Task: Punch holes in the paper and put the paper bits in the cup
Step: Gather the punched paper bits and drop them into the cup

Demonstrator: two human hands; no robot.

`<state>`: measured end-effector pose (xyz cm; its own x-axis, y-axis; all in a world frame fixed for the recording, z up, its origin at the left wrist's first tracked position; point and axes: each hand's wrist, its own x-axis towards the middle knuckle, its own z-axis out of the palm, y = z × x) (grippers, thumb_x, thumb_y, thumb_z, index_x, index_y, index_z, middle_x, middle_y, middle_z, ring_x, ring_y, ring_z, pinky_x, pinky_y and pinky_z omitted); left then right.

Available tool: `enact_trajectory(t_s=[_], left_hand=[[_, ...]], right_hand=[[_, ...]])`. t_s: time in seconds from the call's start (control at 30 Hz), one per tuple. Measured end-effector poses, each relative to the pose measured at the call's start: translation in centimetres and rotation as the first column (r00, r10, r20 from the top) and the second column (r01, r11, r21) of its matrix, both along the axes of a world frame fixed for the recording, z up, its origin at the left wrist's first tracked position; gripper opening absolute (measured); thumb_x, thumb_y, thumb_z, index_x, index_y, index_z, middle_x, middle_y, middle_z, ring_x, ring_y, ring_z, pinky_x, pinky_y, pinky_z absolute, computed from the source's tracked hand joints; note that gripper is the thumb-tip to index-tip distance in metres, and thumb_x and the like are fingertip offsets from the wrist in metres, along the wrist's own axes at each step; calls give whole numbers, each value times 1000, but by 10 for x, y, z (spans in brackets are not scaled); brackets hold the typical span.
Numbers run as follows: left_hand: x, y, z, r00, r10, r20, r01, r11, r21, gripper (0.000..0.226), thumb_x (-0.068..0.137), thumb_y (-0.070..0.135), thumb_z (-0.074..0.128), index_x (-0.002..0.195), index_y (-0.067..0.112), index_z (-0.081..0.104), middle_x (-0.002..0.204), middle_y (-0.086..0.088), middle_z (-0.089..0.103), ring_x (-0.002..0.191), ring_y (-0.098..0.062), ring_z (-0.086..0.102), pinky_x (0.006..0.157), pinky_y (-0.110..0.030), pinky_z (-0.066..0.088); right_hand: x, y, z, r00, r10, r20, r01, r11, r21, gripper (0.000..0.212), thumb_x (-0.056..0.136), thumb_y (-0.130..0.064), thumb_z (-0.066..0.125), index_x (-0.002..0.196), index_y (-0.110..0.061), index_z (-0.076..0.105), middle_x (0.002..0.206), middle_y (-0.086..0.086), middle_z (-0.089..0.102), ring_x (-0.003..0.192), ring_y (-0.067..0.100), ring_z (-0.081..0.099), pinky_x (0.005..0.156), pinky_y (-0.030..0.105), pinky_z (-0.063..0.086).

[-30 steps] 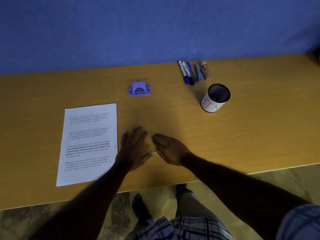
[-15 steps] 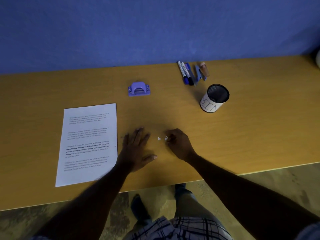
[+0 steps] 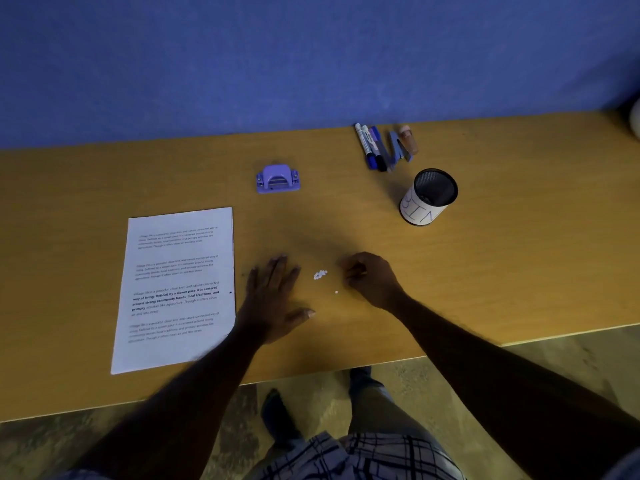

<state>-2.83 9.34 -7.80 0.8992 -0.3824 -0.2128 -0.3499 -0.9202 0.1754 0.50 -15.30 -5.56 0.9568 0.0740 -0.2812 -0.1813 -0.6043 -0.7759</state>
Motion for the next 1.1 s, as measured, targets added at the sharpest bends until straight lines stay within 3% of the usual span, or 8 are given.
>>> enact_trajectory(t_s=[0.13,0.3,0.43,0.57,0.7,0.83,0.97,1.1], left_hand=[[0,-2,0,1000,9,-1,-9,1000,-12,96,82,79,37,156,21,19,166,-8,7,154,-29,2,121,-56,9],[2,-2,1,1000,16,-17,-16,1000,-20,95,81,78,39,156,22,21,166,-7,7,153,-29,3,120,-58,12],[2,-2,0,1000,17,-21,-17,1000,1,96,81,79,38,156,23,19,166,-7,5,153,-29,2,121,-58,11],[3,-3,0,1000,20,-21,-20,1000,-3,96,80,80,37,155,23,21,166,-7,6,153,-30,4,121,-58,12],[3,-4,2,999,28,-30,-28,1000,3,96,79,80,38,154,24,21,165,-6,7,153,-29,4,120,-59,13],[3,-5,1,999,34,-29,-34,999,9,96,79,81,35,154,24,21,166,-6,6,153,-29,4,121,-58,12],[4,-5,-1,1000,28,-6,-28,1000,4,96,79,81,35,153,23,25,165,-7,11,152,-30,8,120,-58,14],[4,-6,-3,1000,27,-13,-27,999,30,97,79,82,31,154,22,22,165,-9,10,153,-31,6,120,-59,14]], right_hand=[[-9,6,-2,996,80,-41,-81,997,-12,45,70,0,80,111,-11,65,111,4,64,88,11,62,70,10,49],[-11,23,-4,993,96,63,-92,994,-61,44,65,1,82,104,-8,66,109,8,62,88,18,62,78,26,54],[-1,39,-3,993,43,109,-34,996,-85,42,67,-4,82,105,-9,68,107,6,63,91,13,58,75,16,43],[6,42,0,997,13,71,-16,999,45,37,70,-8,82,104,-8,67,104,5,67,90,16,65,77,19,50],[12,23,4,992,-121,26,113,973,201,31,75,7,71,101,-8,67,102,8,71,91,18,69,85,37,59],[4,9,4,977,55,207,-41,996,-74,27,82,2,66,107,-7,65,111,8,65,101,20,64,87,31,56],[-14,25,-3,892,397,216,-301,878,-371,43,96,-23,53,136,-10,50,146,11,45,137,24,39,109,37,42],[-32,43,-15,804,563,194,-398,751,-527,49,99,-24,46,145,-10,39,158,12,29,148,28,20,108,38,39]])
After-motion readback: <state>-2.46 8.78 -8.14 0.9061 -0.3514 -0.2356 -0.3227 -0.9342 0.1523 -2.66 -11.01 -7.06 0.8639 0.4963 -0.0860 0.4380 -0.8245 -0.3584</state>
